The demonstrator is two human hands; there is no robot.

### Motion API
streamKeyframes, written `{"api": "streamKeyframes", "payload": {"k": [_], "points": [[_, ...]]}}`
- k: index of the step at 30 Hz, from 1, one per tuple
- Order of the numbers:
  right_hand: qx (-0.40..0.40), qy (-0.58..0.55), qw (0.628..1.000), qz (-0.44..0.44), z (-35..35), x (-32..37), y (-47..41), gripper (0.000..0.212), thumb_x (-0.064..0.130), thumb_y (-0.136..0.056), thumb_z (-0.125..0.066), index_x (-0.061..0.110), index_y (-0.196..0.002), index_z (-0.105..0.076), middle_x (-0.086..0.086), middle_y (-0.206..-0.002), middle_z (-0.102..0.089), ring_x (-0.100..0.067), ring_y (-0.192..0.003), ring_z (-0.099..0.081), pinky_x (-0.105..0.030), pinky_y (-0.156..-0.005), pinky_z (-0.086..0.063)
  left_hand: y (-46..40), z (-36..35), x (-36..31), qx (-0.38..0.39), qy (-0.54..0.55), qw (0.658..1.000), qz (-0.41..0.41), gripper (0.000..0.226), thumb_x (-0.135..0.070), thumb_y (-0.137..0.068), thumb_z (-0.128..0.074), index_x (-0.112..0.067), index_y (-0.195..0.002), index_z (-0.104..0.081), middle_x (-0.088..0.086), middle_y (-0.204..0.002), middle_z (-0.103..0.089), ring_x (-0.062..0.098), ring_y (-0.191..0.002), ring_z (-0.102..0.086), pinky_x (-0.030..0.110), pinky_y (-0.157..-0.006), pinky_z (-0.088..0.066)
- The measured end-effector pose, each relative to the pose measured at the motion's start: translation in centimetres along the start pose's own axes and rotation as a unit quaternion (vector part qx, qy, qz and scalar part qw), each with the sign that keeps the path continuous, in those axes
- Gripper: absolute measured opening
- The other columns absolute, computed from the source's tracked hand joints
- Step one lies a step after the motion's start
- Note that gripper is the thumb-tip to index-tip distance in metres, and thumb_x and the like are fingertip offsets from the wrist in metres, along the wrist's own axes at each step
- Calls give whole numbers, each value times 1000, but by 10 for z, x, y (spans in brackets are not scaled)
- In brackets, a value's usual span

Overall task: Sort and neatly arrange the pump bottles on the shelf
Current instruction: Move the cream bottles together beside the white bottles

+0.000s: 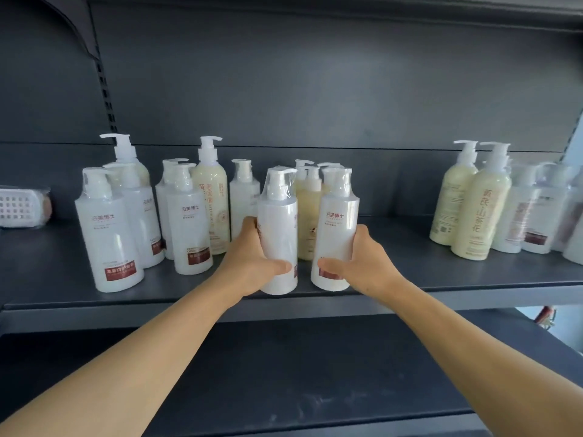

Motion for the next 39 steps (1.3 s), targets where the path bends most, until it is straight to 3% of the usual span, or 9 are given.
{"api": "streamKeyframes", "payload": {"k": [4,7,12,19,23,27,34,39], "points": [[-56,6,998,-32,44,-20,12,59,23,-78,-74,14,-121,-34,2,-109,-50,-14,-89,-53,-17,-51,-42,-11,-36,-26,48,17,998,-26,73,-11,-70,-79,-23,-127,-35,-3,-126,-52,19,-115,-51,45,-98,-46],[-99,24,993,-57,84,-41,23,58,24,-77,-74,13,-118,-34,2,-108,-49,-14,-86,-52,-18,-53,-40,-15,-72,-48,85,42,995,-44,73,-10,-72,-78,-22,-129,-35,-2,-128,-52,19,-116,-51,41,-98,-45],[-171,70,977,-105,162,-88,36,60,30,-74,-75,15,-115,-34,0,-106,-48,-22,-95,-50,-34,-74,-47,-18,-141,-95,135,55,987,-74,71,-6,-70,-78,-19,-127,-37,-3,-122,-54,18,-111,-53,38,-94,-47],[-224,95,963,-118,274,-157,42,60,28,-76,-74,10,-116,-34,-5,-104,-48,-24,-90,-48,-30,-65,-40,-25,-257,-169,176,88,976,-89,72,-4,-70,-78,-18,-128,-38,-2,-124,-54,18,-114,-53,40,-98,-46],[-214,124,961,-123,324,-198,28,56,34,-75,-74,17,-104,-28,-8,-107,-50,-30,-103,-50,-38,-75,-45,-33,-321,-202,164,92,979,-80,68,-5,-71,-77,-17,-126,-39,-1,-126,-54,19,-115,-52,39,-99,-45],[-197,123,967,-101,351,-221,11,55,30,-78,-72,12,-110,-31,-2,-99,-42,-30,-115,-43,-44,-87,-47,-44,-368,-222,138,69,986,-64,65,-9,-73,-77,-17,-125,-39,0,-126,-53,20,-115,-51,38,-98,-45],[-161,102,979,-71,364,-248,-12,49,27,-80,-71,14,-101,-28,1,-95,-42,-28,-115,-38,-35,-79,-42,-66,-410,-225,104,49,993,-33,66,-7,-75,-75,-16,-128,-37,2,-129,-52,21,-117,-50,36,-97,-44],[-182,143,972,-38,361,-252,-20,57,36,-76,-73,8,-113,-38,-7,-115,-45,-28,-114,-40,-33,-94,-38,-76,-418,-225,76,34,996,-27,65,-7,-77,-74,-15,-130,-37,2,-128,-52,19,-115,-51,31,-92,-43]]}}
Point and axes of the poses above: each hand's wrist, its own y-axis away from the middle knuckle, its own z-axis out of the back of the hand, x = y × z, the point moved 8 cm from there along -y, towards the middle knuckle
